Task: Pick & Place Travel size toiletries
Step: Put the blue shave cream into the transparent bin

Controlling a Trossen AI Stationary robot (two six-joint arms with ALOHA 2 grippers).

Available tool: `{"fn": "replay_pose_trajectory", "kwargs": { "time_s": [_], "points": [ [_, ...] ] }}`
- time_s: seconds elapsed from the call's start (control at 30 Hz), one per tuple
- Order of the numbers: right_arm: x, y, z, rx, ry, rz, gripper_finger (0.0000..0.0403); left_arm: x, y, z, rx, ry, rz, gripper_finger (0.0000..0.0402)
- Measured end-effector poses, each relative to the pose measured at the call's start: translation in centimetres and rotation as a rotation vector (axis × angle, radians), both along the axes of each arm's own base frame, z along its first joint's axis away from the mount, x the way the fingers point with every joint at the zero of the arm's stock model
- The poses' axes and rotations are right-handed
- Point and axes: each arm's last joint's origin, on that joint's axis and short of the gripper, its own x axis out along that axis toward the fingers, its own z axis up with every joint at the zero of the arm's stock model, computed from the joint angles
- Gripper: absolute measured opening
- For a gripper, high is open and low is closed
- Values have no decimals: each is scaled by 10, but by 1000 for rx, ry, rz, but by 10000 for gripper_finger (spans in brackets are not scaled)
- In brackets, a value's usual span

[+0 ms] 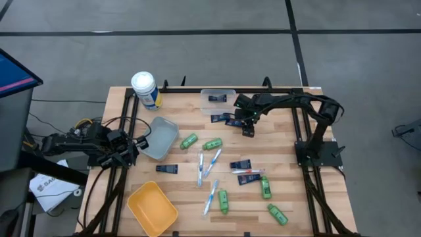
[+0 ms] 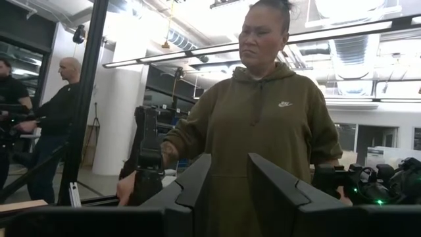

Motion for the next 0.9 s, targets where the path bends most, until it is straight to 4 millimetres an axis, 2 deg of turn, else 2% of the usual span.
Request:
{"fn": "replay_pose_trajectory", "kwargs": {
  "time_s": [0.13, 0.37, 0.57, 0.9],
  "points": [
    [4, -2, 6, -12, -25, -7, 244, 0, 0, 0, 0, 0, 0, 92],
    [9, -5, 11, -35, -67, -4, 293, 0, 0, 0, 0, 0, 0, 92],
    [12, -7, 11, -52, -98, -3, 295, 0, 0, 0, 0, 0, 0, 92],
    [17, -7, -18, -3, -8, -5, 290, 0, 0, 0, 0, 0, 0, 92]
  ]
}}
